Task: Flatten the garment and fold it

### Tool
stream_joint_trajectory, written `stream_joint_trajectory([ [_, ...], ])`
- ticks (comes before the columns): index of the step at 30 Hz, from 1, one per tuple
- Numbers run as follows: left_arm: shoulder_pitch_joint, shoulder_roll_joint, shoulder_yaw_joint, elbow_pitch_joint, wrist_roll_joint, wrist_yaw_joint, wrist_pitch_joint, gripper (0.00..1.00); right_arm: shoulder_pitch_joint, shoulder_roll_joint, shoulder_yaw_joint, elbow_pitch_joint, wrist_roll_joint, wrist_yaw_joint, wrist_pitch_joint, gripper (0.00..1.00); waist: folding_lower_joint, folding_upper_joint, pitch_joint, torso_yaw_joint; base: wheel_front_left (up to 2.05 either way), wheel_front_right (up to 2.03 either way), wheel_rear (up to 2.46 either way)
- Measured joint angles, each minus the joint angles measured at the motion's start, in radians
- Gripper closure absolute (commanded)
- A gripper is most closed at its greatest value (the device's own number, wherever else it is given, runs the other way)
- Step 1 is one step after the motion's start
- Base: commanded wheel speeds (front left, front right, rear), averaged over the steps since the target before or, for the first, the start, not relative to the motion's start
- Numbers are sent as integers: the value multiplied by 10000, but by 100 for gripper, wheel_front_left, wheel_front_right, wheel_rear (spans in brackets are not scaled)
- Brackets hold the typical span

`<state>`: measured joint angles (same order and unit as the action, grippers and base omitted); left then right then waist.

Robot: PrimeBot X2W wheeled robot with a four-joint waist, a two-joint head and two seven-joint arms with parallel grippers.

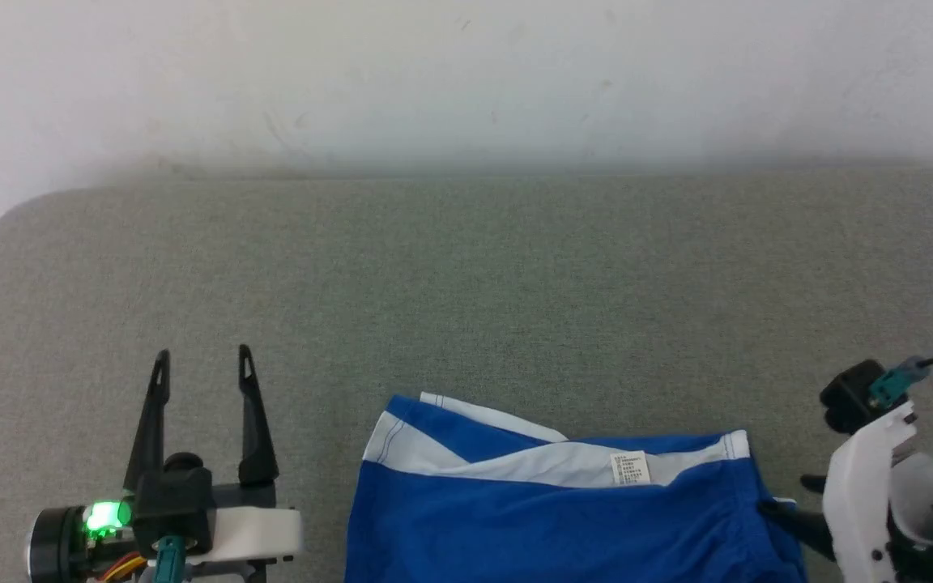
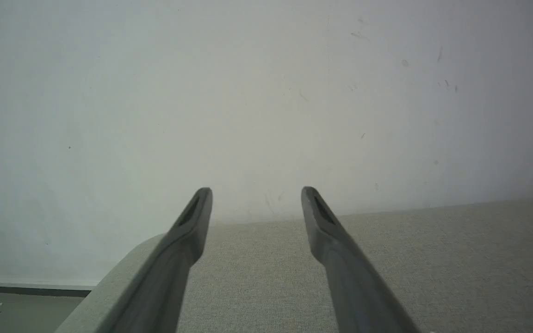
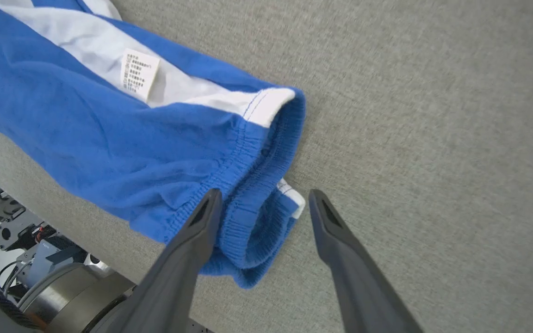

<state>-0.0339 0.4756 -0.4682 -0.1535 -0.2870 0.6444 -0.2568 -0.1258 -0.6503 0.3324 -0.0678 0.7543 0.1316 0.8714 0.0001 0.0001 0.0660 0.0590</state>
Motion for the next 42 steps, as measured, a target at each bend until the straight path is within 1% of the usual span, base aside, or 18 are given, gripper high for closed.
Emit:
stream_joint_trajectory([
  [1,145,-134,209,-31,109,-27,-2,0,47,174,21,196,-58,0,0,0,0,0,52,33,0,0,0],
  [4,453,-510,692,-4,422,-293,-2,0,82,596,142,894,-382,0,-4,0,0,0,191,132,0,0,0],
  [7,596,-826,989,151,688,-671,-2,0,94,863,435,1626,-807,0,-27,0,0,0,297,228,0,0,0],
  [12,706,-1285,1419,472,1112,-1262,-2,0,19,1152,635,2431,-1076,4,-401,0,-2,0,378,347,0,0,0],
  [15,733,-1547,1645,514,1333,-1522,-2,0,-60,1246,742,2698,-1060,10,-721,0,-3,0,354,325,0,0,0],
  [16,753,-1615,1732,525,1388,-1607,-2,0,-117,1260,759,2761,-1020,10,-817,100,-3,0,337,294,0,0,0],
  [20,780,-1756,2082,516,1707,-1937,-2,0,-436,1342,736,2899,-828,13,-1279,100,0,0,260,122,0,0,0],
  [23,800,-1896,2322,472,1843,-2111,-2,0,-640,1258,629,2790,-654,13,-1547,100,0,0,195,-7,0,0,0],
  [25,801,-1960,2474,466,1850,-2265,-2,0,-850,1032,464,2652,-562,13,-1632,100,1,0,150,-76,0,0,0],
  [28,802,-2077,2652,464,1919,-2502,-2,0,-1034,510,40,2514,-466,13,-1632,100,0,0,94,-152,0,0,0],
  [33,840,-2245,2834,456,2027,-2851,-2,0,-1017,-476,-794,2742,-447,12,-1507,100,1,0,52,-208,0,0,0],
  [35,907,-2293,2915,472,2063,-2997,-2,0,-955,-771,-1053,2838,-424,10,-1492,100,1,0,48,-223,0,0,0],
  [38,933,-2380,3032,506,2176,-3183,-2,0,-857,-1009,-1062,2569,-249,10,-1404,100,1,0,10,-222,0,0,0],
  [42,961,-2504,3149,591,2261,-3363,-2,0,-540,-1214,-604,1296,165,10,-1175,100,0,0,-75,-192,0,0,0],
])
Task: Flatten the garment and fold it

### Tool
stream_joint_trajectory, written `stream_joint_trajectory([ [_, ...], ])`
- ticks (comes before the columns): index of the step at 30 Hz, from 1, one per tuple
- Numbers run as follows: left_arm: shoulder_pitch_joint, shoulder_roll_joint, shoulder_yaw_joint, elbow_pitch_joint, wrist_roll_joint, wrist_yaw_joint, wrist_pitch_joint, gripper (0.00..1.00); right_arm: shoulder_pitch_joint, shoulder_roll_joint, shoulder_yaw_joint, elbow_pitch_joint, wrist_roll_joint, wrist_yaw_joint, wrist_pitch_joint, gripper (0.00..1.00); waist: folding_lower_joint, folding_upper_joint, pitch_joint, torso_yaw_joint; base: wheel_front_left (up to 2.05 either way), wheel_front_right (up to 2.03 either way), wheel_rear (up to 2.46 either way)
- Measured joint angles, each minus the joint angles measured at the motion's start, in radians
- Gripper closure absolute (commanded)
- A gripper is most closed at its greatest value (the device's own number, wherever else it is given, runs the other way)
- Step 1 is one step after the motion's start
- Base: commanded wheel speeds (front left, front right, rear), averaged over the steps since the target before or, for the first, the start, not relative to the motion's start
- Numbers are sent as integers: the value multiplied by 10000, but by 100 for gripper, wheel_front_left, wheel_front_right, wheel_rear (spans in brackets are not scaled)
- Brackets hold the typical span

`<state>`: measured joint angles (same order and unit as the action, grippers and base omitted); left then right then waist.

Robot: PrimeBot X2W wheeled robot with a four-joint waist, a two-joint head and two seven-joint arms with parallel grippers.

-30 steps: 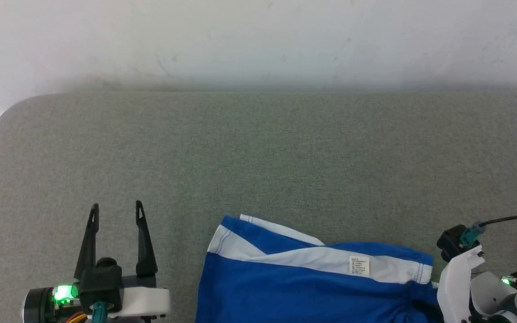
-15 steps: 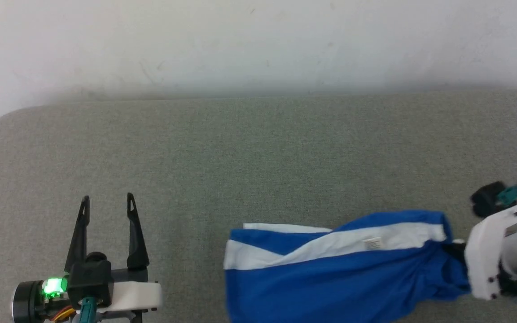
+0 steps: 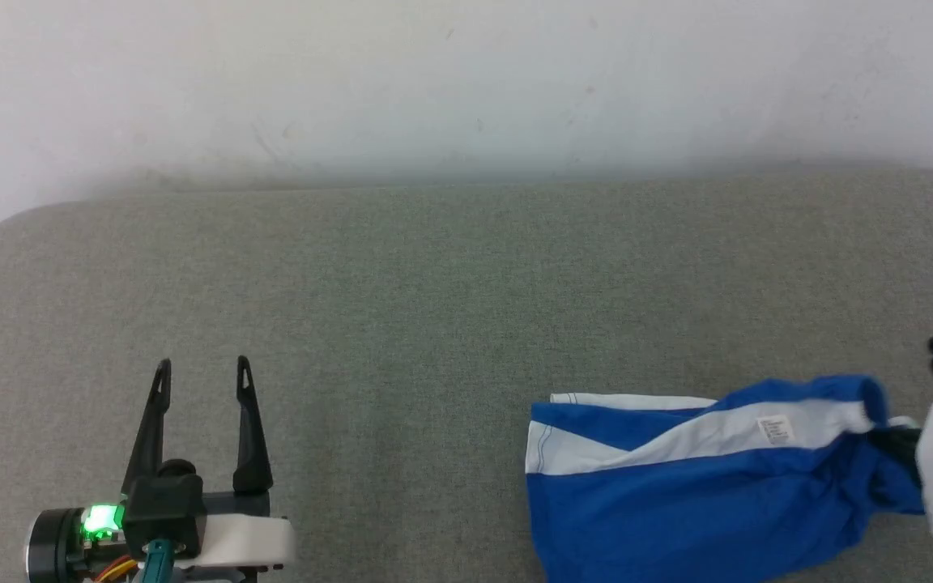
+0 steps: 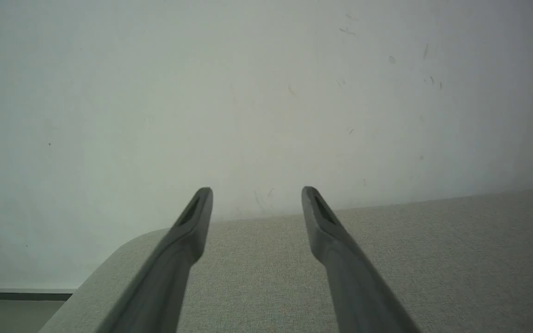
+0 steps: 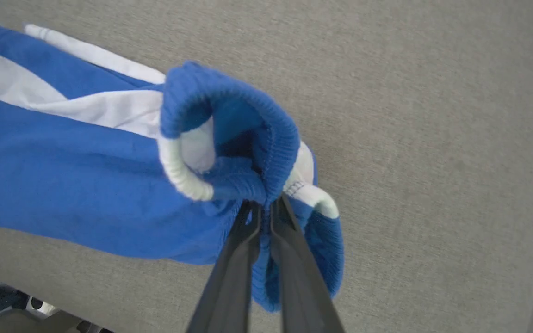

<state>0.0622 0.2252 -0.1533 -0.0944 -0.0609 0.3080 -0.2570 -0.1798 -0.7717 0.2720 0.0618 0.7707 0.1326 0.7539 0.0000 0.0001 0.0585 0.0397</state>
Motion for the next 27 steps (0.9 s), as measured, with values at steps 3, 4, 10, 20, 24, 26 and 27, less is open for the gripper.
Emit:
stream_joint_trajectory([
  [3,19,-61,65,38,33,-90,0,0,190,-6,376,-1170,426,0,219,100,-1,0,-38,63,0,0,0],
  [4,32,-86,82,42,59,-102,0,0,197,27,518,-1563,531,-2,303,100,-1,0,-37,87,0,0,0],
  [10,12,-291,130,121,105,-347,0,0,-275,648,1839,-2878,642,-8,823,100,-1,0,112,273,0,0,0],
  [20,-504,-662,151,295,232,-606,0,0,-2303,2717,4330,-52,-113,-10,487,100,0,0,595,729,0,0,0],
  [24,-531,-731,201,362,270,-610,0,0,-2606,2941,5139,1417,-416,-8,81,100,0,0,761,909,0,0,0],
  [26,-531,-752,228,389,274,-610,0,0,-2830,2964,5417,1745,-412,8,-201,100,-1,0,814,959,0,0,0],
  [27,-531,-754,253,407,274,-610,0,0,-2897,2964,5484,1835,-403,10,-397,100,0,0,818,963,0,0,0],
])
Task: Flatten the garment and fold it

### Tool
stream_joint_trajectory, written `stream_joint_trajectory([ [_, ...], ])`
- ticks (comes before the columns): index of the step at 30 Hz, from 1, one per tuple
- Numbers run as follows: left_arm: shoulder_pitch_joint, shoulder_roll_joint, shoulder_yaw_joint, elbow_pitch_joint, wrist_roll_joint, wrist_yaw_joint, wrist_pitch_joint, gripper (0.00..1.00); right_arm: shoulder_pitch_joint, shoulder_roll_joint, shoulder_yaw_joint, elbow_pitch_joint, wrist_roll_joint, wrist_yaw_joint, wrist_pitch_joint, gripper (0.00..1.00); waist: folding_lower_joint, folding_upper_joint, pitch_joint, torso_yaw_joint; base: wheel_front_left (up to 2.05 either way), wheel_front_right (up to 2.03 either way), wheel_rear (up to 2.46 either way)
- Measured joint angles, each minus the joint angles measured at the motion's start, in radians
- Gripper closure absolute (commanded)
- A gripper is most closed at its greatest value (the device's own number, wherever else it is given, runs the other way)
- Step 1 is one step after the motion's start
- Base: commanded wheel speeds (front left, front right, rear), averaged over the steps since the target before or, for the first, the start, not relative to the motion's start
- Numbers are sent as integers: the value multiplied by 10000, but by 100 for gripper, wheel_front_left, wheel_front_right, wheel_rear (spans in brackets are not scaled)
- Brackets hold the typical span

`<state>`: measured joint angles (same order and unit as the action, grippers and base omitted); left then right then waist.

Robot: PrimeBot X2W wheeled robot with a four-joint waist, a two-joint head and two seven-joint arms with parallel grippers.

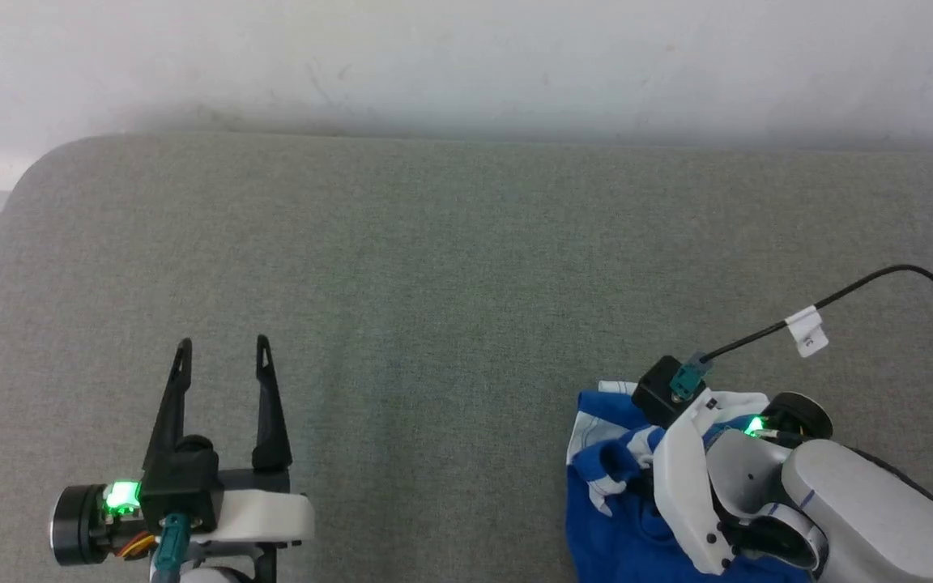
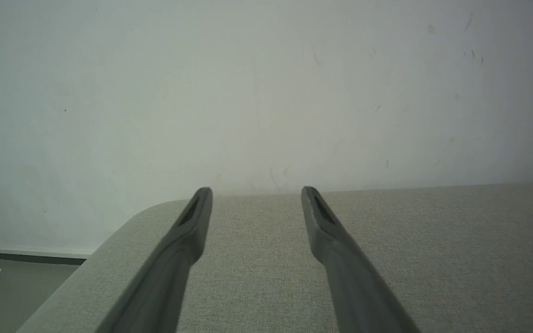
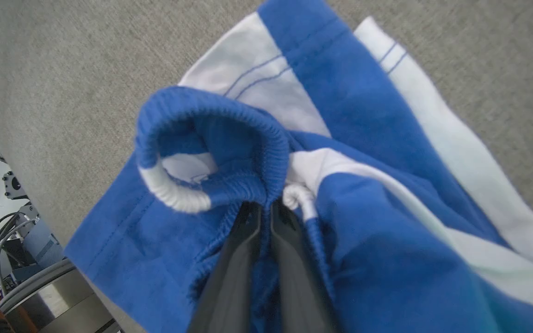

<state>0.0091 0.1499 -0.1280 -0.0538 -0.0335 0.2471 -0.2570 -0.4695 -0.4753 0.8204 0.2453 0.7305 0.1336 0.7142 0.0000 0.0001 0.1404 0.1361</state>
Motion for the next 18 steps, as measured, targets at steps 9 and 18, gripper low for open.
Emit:
stream_joint_trajectory([
  [9,291,15,368,153,-2,-96,0,0,-202,-918,-525,-1244,251,-8,-2366,0,0,0,-417,-382,0,0,0],
  [18,376,-48,577,86,-21,-318,0,0,9,-769,-3973,-2224,-1501,-8,-5292,0,-1,-2,-815,-1224,0,0,0],
])
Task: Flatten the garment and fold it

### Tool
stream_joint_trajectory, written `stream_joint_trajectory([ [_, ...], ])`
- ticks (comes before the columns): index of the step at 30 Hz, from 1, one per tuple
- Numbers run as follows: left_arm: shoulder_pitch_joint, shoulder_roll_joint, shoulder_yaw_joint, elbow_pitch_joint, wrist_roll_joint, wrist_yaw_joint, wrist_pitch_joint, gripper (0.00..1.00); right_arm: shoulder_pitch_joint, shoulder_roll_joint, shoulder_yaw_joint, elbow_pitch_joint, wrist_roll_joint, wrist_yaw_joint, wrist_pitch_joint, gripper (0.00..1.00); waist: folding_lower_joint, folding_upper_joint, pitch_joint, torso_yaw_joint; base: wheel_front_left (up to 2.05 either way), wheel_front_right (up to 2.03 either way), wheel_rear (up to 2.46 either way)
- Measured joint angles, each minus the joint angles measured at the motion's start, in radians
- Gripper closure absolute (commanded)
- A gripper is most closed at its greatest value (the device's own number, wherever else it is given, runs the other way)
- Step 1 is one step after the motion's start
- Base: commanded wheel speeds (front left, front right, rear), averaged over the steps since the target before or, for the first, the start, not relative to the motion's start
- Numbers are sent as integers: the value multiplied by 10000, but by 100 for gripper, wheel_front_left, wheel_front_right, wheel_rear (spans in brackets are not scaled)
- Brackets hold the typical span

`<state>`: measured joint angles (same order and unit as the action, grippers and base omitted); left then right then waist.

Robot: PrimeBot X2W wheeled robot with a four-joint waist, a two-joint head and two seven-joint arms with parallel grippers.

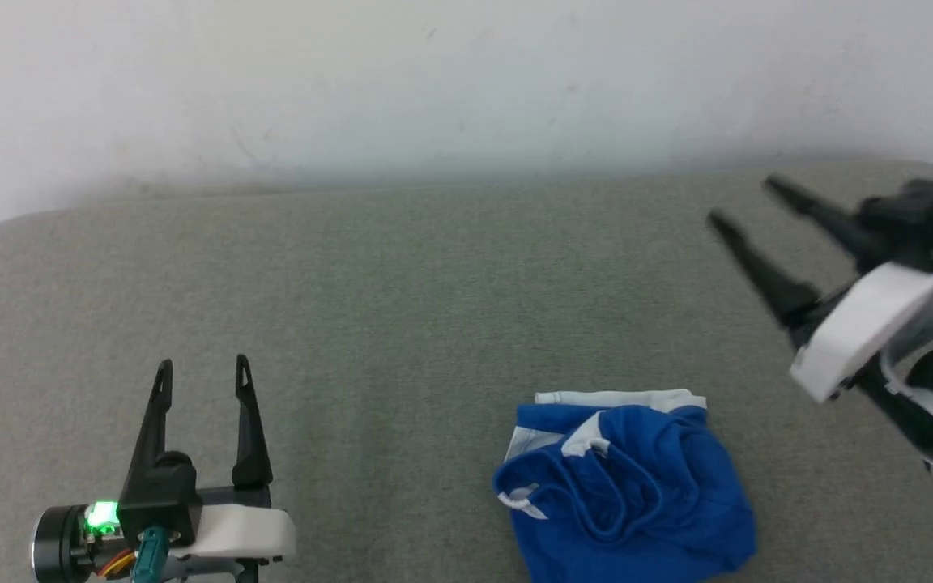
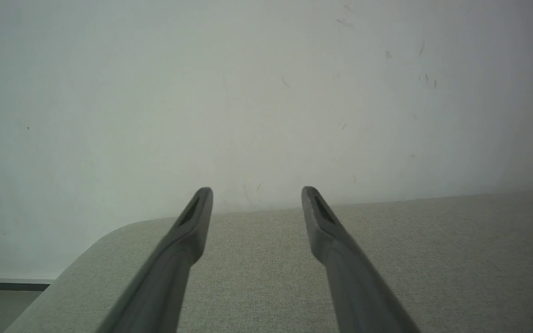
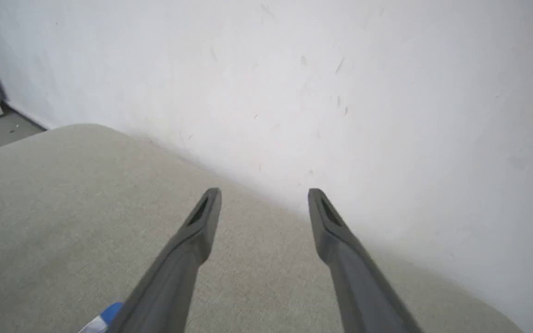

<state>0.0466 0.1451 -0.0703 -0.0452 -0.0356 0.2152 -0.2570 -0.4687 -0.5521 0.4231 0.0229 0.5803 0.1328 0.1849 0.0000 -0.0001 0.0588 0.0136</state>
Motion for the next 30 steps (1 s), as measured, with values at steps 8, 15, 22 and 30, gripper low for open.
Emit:
stream_joint_trajectory([
  [8,-33,-167,73,-50,-33,-209,0,0,1855,2150,-3404,203,-2872,-4,-3133,0,0,0,-129,-368,0,0,0],
  [15,-32,-268,132,-73,-176,-568,0,0,3604,3962,-4765,-422,-4134,-2,-4332,0,0,0,-157,-329,0,0,0],
  [22,-15,-385,263,-146,-192,-853,0,0,5083,4859,-5183,-1068,-4316,-4,-4412,0,0,0,-249,-188,0,0,0],
  [30,62,-474,443,-132,-186,-1016,0,0,4810,4911,-5287,-1651,-4092,-4,-4418,0,0,-1,-337,-167,0,0,0],
])
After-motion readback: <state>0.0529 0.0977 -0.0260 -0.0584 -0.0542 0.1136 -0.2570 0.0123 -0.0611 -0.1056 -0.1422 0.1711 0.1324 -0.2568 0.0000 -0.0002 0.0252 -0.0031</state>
